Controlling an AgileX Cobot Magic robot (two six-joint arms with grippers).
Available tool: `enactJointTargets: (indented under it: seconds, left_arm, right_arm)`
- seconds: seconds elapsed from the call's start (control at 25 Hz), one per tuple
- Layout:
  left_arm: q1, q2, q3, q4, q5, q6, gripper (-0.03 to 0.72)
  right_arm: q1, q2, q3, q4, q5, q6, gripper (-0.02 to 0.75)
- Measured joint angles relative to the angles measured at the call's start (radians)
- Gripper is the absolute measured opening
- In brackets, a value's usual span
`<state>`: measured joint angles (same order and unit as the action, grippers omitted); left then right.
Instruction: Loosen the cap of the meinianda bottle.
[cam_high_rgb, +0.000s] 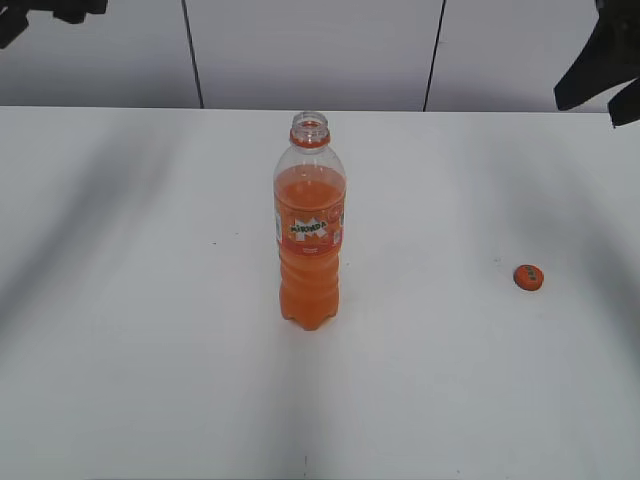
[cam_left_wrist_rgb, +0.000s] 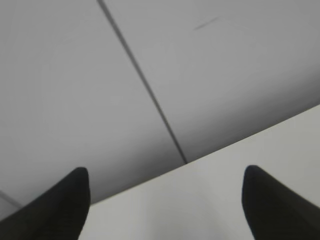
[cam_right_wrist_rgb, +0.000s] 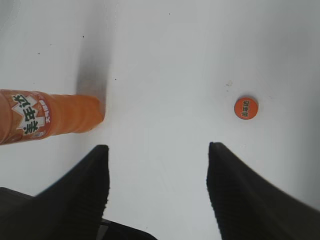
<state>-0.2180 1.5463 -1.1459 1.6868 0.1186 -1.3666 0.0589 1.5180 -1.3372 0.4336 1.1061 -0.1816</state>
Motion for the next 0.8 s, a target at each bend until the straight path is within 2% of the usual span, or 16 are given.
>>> enactJointTargets:
  seconds: [0.08, 0.12, 0.24, 0.4, 0.48, 0.56, 0.68, 0.8]
  left_arm:
    - [0.011, 0.02, 0.014, -0.116, 0.071, 0.02, 0.564]
    - [0.015, 0.027, 0.015, -0.212, 0.104, 0.059, 0.564]
    - [0.024, 0.04, 0.016, -0.528, 0.199, 0.269, 0.564]
    - [0.021, 0.041, -0.001, -0.985, 0.339, 0.663, 0.564]
    - [0.021, 0.042, -0.039, -1.205, 0.442, 0.889, 0.564]
    - [0.021, 0.043, -0.096, -1.402, 0.539, 1.057, 0.564]
    - [0.022, 0.043, -0.176, -1.578, 0.682, 1.191, 0.564]
    - [0.037, 0.056, -0.24, -1.635, 0.837, 1.221, 0.564]
  right_arm:
    - [0.0, -0.002, 0.0, 0.002, 0.013, 0.0, 0.463]
    - [0.0, -0.002, 0.0, 0.002, 0.023, 0.001, 0.463]
    - [0.0, -0.003, 0.0, 0.003, 0.056, 0.002, 0.463]
    - [0.0, -0.003, 0.0, 0.003, 0.071, 0.002, 0.463]
    - [0.0, -0.003, 0.0, -0.001, 0.078, 0.002, 0.463]
    - [0.0, -0.003, -0.001, -0.012, 0.083, 0.004, 0.463]
    - [0.0, -0.003, -0.001, -0.062, 0.102, 0.027, 0.463]
    - [0.0, -0.003, -0.001, -0.133, 0.107, 0.069, 0.463]
